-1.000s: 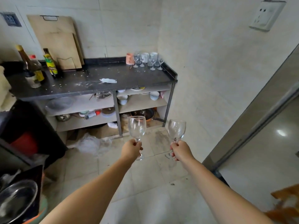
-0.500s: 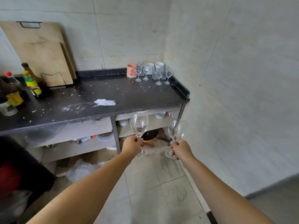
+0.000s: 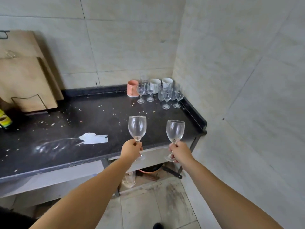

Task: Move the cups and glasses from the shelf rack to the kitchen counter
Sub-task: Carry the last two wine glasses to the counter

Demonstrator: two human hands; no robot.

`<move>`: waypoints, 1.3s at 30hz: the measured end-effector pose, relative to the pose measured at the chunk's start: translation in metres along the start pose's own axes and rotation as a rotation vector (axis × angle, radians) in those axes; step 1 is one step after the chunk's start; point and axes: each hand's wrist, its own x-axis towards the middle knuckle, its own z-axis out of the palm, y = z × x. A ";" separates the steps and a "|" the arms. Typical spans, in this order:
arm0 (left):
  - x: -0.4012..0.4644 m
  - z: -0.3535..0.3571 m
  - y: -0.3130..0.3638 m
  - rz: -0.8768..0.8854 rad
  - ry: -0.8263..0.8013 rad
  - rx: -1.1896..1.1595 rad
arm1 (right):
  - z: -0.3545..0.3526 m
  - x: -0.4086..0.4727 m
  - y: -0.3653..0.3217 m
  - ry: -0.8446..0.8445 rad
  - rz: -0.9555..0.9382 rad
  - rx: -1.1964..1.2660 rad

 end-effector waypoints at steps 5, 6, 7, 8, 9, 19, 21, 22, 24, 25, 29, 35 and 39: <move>0.080 0.005 0.035 -0.043 0.051 -0.057 | -0.005 0.089 -0.049 -0.044 -0.004 -0.022; 0.090 0.006 0.038 -0.044 0.050 -0.053 | -0.004 0.102 -0.054 -0.049 -0.005 -0.020; 0.106 0.005 0.041 -0.049 0.047 -0.057 | -0.001 0.119 -0.062 -0.059 -0.005 -0.023; 0.119 0.004 0.042 -0.056 0.042 -0.071 | 0.002 0.133 -0.068 -0.063 -0.003 -0.019; 0.131 0.002 0.043 -0.061 0.044 -0.071 | 0.005 0.145 -0.074 -0.060 -0.001 -0.022; 0.276 -0.041 0.054 -0.058 0.059 -0.052 | 0.056 0.262 -0.130 0.026 -0.029 0.076; 0.303 -0.046 0.058 -0.084 0.046 -0.112 | 0.065 0.281 -0.137 0.047 -0.034 0.089; 0.313 -0.046 0.059 -0.095 0.040 -0.136 | 0.068 0.290 -0.139 0.056 -0.039 0.089; 0.331 -0.043 0.064 -0.090 0.025 -0.161 | 0.072 0.306 -0.143 0.062 -0.050 0.093; 0.340 -0.040 0.065 -0.086 0.016 -0.164 | 0.076 0.317 -0.144 0.053 -0.048 0.091; 0.365 -0.021 0.069 -0.066 -0.003 -0.167 | 0.089 0.349 -0.142 0.006 -0.047 0.115; 0.397 0.013 0.062 -0.109 -0.060 -0.198 | 0.101 0.385 -0.131 -0.074 -0.044 0.073; 0.406 0.031 0.058 -0.104 -0.044 -0.181 | 0.103 0.399 -0.122 -0.092 -0.036 0.070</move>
